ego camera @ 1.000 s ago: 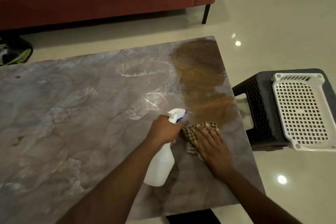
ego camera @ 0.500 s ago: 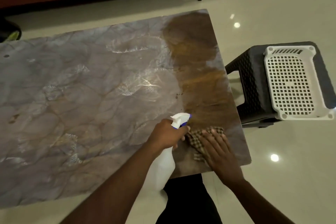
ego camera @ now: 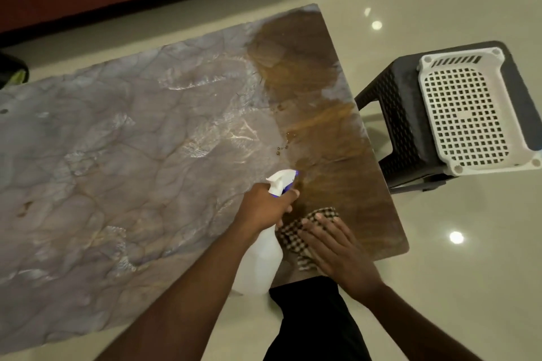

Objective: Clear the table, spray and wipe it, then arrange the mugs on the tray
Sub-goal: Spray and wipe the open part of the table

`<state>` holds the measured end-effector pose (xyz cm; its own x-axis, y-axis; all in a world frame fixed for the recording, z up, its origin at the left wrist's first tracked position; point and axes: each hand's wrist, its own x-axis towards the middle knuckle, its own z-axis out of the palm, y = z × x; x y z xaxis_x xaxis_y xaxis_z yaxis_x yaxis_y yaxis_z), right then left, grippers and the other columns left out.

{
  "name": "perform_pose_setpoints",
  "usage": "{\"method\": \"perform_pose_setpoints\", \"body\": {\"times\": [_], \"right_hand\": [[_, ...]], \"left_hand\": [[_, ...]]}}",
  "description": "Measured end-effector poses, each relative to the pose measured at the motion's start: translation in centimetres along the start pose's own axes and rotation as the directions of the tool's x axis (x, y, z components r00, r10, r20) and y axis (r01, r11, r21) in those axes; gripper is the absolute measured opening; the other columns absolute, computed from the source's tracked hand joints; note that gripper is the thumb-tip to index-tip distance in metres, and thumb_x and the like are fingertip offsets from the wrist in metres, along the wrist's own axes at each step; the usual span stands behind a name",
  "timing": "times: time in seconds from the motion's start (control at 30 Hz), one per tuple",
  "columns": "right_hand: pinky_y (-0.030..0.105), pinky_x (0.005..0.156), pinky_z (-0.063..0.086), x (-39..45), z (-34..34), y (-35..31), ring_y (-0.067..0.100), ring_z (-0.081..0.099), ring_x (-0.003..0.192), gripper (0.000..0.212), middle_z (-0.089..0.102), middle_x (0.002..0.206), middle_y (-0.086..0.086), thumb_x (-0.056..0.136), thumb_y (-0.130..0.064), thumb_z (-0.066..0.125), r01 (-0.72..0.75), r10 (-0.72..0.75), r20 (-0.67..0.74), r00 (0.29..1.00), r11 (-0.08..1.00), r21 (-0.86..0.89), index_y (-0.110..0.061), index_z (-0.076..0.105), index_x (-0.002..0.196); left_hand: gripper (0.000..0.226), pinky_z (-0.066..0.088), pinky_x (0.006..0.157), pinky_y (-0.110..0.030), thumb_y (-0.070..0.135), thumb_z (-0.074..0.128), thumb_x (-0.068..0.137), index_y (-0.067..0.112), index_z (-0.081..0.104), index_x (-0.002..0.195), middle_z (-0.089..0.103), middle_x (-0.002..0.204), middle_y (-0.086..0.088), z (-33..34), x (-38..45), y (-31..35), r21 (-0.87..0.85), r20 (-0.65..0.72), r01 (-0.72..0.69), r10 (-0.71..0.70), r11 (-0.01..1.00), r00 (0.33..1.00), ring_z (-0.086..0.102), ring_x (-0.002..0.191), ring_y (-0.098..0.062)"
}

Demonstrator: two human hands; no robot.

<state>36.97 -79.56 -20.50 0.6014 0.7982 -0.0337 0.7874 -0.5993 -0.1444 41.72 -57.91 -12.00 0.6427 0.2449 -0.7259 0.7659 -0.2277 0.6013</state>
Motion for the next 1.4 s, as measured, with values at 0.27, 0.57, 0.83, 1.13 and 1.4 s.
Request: {"method": "perform_pose_setpoints", "body": {"times": [0.27, 0.57, 0.83, 1.13, 1.4], "right_hand": [[0.053, 0.109, 0.033, 10.4, -1.2, -3.8, 0.034, 0.045, 0.130, 0.051, 0.052, 0.139, 0.010, 0.086, -0.025, 0.038, -0.433, 0.437, -0.019, 0.899, 0.895, 0.110, -0.014, 0.052, 0.133], [0.052, 0.114, 0.024, 12.4, -2.0, -1.4, 0.032, 0.032, 0.138, 0.053, 0.042, 0.147, 0.011, 0.091, -0.031, 0.032, -0.464, 0.461, 0.071, 0.884, 0.885, 0.028, -0.013, 0.045, 0.139], [0.046, 0.118, 0.012, 14.4, 0.1, -5.8, 0.026, 0.032, 0.139, 0.052, 0.041, 0.148, 0.003, 0.089, -0.033, 0.040, 0.020, -0.025, 0.113, 0.993, 0.999, 0.048, -0.020, 0.040, 0.139], [0.051, 0.114, 0.023, 26.4, -1.2, -6.4, 0.029, 0.043, 0.133, 0.052, 0.047, 0.144, 0.009, 0.088, -0.027, 0.037, -0.409, 0.415, -0.021, 0.910, 0.904, 0.125, -0.018, 0.046, 0.138], [0.049, 0.113, 0.025, 23.8, -1.7, 3.6, 0.031, 0.036, 0.136, 0.052, 0.049, 0.141, 0.010, 0.084, -0.030, 0.041, -0.412, 0.417, -0.081, 0.905, 0.908, 0.074, -0.012, 0.053, 0.132]], "left_hand": [[0.018, 0.049, 0.058, -0.026, 0.028, 0.066, 0.081, 0.020, 0.073, 0.095, 0.070, 0.066, -0.001, -7.7, 1.9, -2.0, -0.014, -0.243, 0.023, -0.026, 1.000, 0.970, 0.063, 0.055, -0.018], [0.026, 0.054, 0.074, -0.035, 0.036, 0.067, 0.085, 0.022, 0.073, 0.106, 0.074, 0.082, -0.006, -13.6, 2.8, 1.0, 0.006, -0.184, -0.102, 0.102, 0.995, 0.978, 0.068, 0.072, -0.022], [0.026, 0.051, 0.065, -0.033, 0.032, 0.067, 0.081, 0.012, 0.070, 0.066, 0.072, 0.062, -0.004, -14.6, 6.0, 3.4, 0.068, -0.083, -0.029, 0.034, 0.997, 0.996, 0.063, 0.053, -0.019], [0.027, 0.054, 0.074, -0.033, 0.036, 0.067, 0.077, 0.018, 0.074, 0.096, 0.074, 0.087, -0.004, -17.0, 10.7, 7.7, 0.137, -0.110, -0.043, 0.059, 0.990, 0.992, 0.069, 0.075, -0.017], [0.023, 0.043, 0.049, -0.022, 0.032, 0.066, 0.080, 0.012, 0.072, 0.089, 0.073, 0.072, -0.004, -18.0, 13.7, 10.2, 0.182, -0.155, 0.020, 0.009, 0.983, 0.988, 0.063, 0.057, -0.015]]}}
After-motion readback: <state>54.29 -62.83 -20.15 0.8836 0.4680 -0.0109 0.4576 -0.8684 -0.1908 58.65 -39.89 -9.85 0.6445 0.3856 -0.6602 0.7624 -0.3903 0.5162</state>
